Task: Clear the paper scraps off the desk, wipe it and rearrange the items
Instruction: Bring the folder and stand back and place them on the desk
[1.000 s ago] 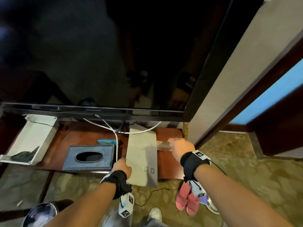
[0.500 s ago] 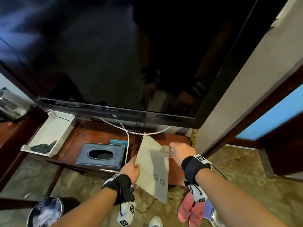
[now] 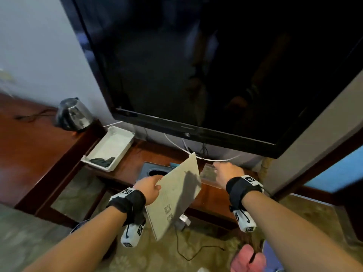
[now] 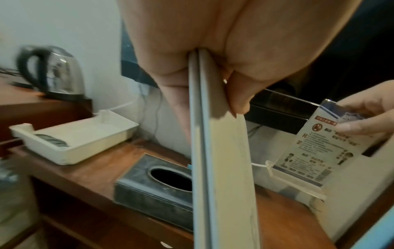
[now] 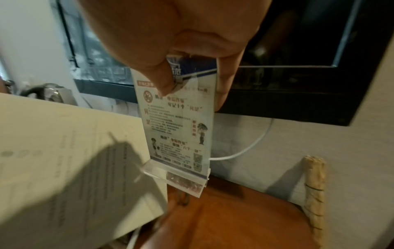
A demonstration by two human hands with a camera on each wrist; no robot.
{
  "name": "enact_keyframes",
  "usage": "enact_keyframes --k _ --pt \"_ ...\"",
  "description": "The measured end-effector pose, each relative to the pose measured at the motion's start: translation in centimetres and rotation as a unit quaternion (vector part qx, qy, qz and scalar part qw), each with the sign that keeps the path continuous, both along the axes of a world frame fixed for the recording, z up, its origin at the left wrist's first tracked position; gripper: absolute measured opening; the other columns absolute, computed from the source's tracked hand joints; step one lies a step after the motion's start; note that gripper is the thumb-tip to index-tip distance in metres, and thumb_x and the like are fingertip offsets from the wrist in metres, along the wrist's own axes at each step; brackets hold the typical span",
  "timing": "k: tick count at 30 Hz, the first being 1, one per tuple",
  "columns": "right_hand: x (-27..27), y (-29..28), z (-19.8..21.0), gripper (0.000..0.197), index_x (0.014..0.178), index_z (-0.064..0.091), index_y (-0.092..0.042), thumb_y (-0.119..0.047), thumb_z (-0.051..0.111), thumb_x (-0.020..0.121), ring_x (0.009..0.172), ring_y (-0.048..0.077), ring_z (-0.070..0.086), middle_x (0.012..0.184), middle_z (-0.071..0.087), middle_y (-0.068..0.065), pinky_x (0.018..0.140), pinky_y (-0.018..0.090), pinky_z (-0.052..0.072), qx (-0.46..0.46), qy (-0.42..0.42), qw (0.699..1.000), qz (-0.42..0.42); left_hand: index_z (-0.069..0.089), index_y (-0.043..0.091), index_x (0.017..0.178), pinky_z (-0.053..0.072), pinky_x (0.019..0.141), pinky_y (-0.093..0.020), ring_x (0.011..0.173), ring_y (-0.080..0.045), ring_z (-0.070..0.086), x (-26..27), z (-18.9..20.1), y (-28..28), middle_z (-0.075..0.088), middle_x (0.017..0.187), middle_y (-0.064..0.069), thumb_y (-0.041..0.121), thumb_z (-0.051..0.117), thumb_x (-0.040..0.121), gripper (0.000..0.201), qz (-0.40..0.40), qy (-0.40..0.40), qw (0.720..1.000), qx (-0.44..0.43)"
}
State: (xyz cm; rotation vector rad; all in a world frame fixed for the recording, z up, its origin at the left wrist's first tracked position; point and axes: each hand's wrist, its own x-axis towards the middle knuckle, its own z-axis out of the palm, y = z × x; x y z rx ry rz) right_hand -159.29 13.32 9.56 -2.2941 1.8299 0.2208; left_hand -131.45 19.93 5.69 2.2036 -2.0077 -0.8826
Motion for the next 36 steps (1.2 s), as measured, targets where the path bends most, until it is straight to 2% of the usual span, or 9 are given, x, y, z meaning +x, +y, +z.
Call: enact_keyframes --k 3,7,9,13,17,24,28,33,36 --pt "6.6 1.8 0.9 0.021 0.113 0.054 -0.030 -0.026 0.044 0.095 0.099 0.029 0.064 0.110 0.066 0.002 0.077 0.036 0.053 0.001 -0.014 0.999 0.030 0.048 0.027 0.142 0.046 0.098 -0.031 0.122 -0.025 0.057 6.2 1.8 3.4 0.061 0.134 -0.005 0.021 0.049 0.099 0.044 0.050 0.008 0.998 -0.031" --pt "16.0 3.7 1.9 0.020 0.113 0.048 -0.027 -0.022 0.043 0.095 0.098 0.030 0.063 0.112 0.062 0.002 0.068 0.033 0.044 -0.016 -0.018 0.995 0.101 0.049 0.031 0.140 0.047 0.095 -0.032 0.121 -0.025 0.057 14.5 4.0 7.9 0.061 0.134 -0.002 0.021 0.050 0.098 0.043 0.124 0.001 0.989 -0.078" --pt "20.3 4.5 2.5 0.022 0.116 0.048 -0.026 -0.021 0.042 0.095 0.099 0.031 0.062 0.114 0.061 0.002 0.067 0.034 0.041 -0.021 -0.025 0.991 0.131 0.047 0.033 0.141 0.046 0.094 -0.033 0.122 -0.026 0.056 18.3 4.9 10.0 0.060 0.136 -0.001 0.020 0.048 0.099 0.044 0.165 -0.010 0.982 -0.093" --pt "28.6 4.9 3.2 0.015 0.106 0.048 -0.029 -0.025 0.045 0.093 0.097 0.031 0.063 0.112 0.063 0.002 0.068 0.034 0.042 -0.017 -0.046 0.983 0.177 0.044 0.031 0.144 0.046 0.095 -0.033 0.123 -0.026 0.056 25.1 6.3 13.7 0.058 0.138 -0.002 0.020 0.045 0.101 0.045 0.244 -0.023 0.965 -0.097" --pt "37.6 4.5 4.0 0.014 0.104 0.052 -0.027 -0.027 0.048 0.091 0.098 0.030 0.064 0.109 0.065 0.002 0.070 0.031 0.042 -0.013 -0.060 0.970 0.237 0.049 0.030 0.140 0.044 0.095 -0.033 0.122 -0.027 0.056 31.9 6.5 16.5 0.061 0.133 -0.002 0.017 0.047 0.098 0.043 0.313 -0.031 0.943 -0.105" --pt "56.0 3.4 5.1 0.022 0.109 0.052 -0.028 -0.024 0.050 0.087 0.099 0.030 0.063 0.109 0.065 0.001 0.074 0.034 0.045 -0.002 -0.067 0.931 0.358 0.051 0.029 0.139 0.043 0.096 -0.033 0.122 -0.028 0.055 43.6 7.9 20.3 0.061 0.133 -0.004 0.015 0.047 0.098 0.043 0.453 -0.039 0.882 -0.126" --pt "65.9 4.1 5.2 0.020 0.105 0.049 -0.029 -0.025 0.053 0.085 0.093 0.029 0.063 0.106 0.064 0.000 0.072 0.035 0.050 0.023 -0.069 0.901 0.427 0.055 0.027 0.136 0.044 0.097 -0.037 0.120 -0.029 0.057 49.5 8.8 23.1 0.063 0.131 -0.008 0.014 0.048 0.098 0.041 0.533 -0.048 0.832 -0.147" --pt "76.4 6.1 4.7 0.020 0.106 0.051 -0.030 -0.022 0.051 0.088 0.090 0.026 0.063 0.104 0.064 -0.002 0.073 0.036 0.054 0.038 -0.063 0.874 0.480 0.055 0.027 0.137 0.040 0.087 -0.032 0.117 -0.030 0.057 56.3 9.0 26.1 0.064 0.126 -0.007 0.012 0.048 0.099 0.042 0.607 -0.051 0.777 -0.161" --pt "82.7 7.1 3.8 0.018 0.105 0.052 -0.030 -0.022 0.051 0.089 0.089 0.025 0.063 0.103 0.065 -0.003 0.073 0.036 0.055 0.042 -0.063 0.865 0.496 0.054 0.025 0.135 0.040 0.086 -0.033 0.115 -0.030 0.057 62.1 7.9 27.2 0.064 0.126 -0.006 0.011 0.049 0.098 0.040 0.629 -0.033 0.760 -0.162"
